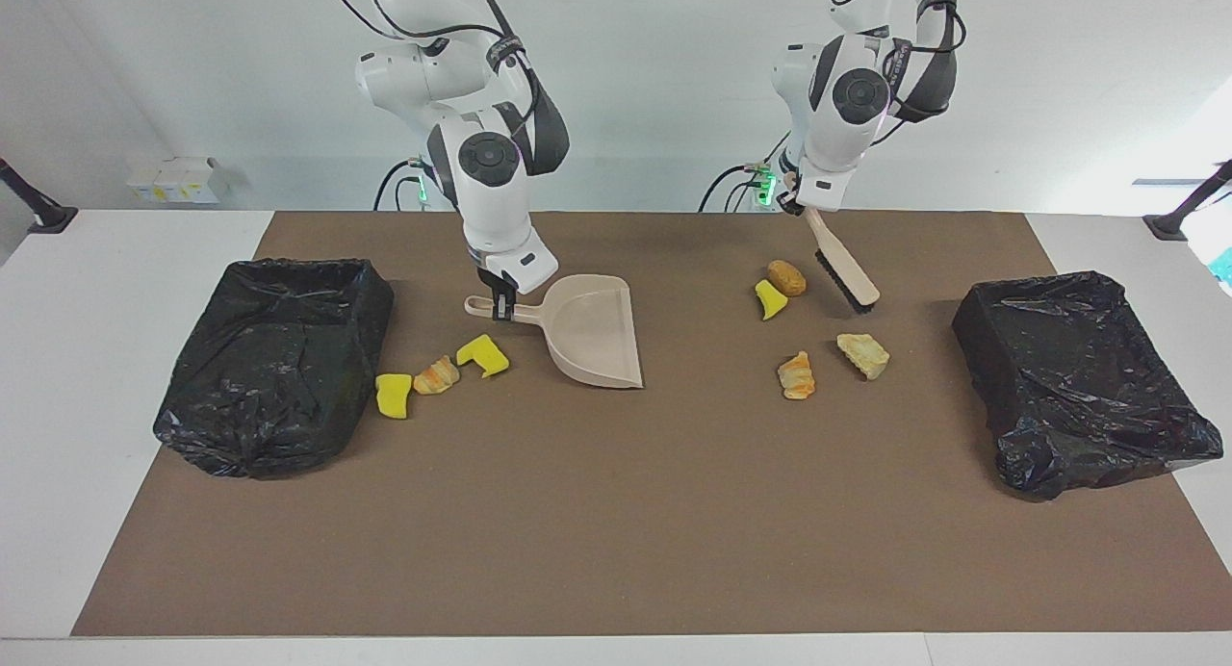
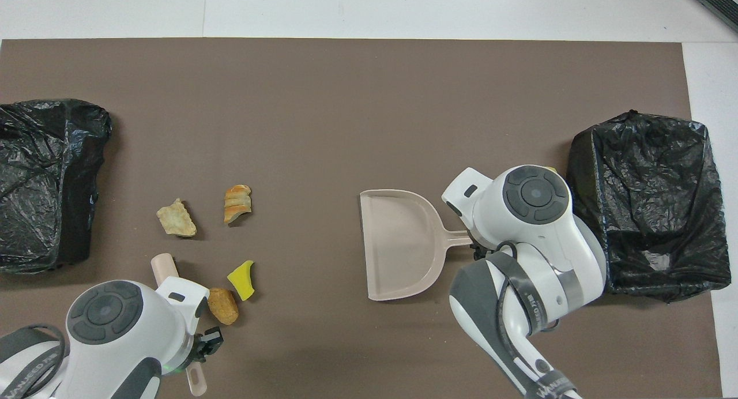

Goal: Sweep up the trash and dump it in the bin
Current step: 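Sweep the brush with the left gripper across the crusts toward the dustpan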

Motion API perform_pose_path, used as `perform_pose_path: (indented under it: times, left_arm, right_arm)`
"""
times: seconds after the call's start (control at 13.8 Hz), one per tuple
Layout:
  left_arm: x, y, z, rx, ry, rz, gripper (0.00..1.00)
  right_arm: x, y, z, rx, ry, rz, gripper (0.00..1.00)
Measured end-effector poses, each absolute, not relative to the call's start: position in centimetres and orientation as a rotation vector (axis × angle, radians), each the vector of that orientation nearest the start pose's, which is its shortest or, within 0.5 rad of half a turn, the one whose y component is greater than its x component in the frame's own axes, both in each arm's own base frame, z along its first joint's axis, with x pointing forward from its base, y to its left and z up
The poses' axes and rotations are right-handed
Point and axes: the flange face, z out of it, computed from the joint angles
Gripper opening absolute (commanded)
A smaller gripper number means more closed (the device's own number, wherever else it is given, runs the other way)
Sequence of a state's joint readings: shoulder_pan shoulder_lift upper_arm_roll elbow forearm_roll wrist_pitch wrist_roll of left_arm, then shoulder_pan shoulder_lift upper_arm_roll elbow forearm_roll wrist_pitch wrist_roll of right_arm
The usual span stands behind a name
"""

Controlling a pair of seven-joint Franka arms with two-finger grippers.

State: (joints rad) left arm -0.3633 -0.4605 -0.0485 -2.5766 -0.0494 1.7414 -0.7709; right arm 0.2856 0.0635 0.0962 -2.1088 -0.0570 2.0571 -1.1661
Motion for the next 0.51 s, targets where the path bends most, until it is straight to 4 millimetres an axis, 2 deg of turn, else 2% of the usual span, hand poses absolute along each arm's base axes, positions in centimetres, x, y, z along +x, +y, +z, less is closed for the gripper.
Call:
perform_pose_path:
  times: [0.51]
  left_arm:
    - [31.6, -16.9, 37.2, -2.929, -0.528, 0.467, 0.0]
  right_arm:
    - [50.2, 20.3, 37.8, 2.202, 2.237, -0.188, 0.0]
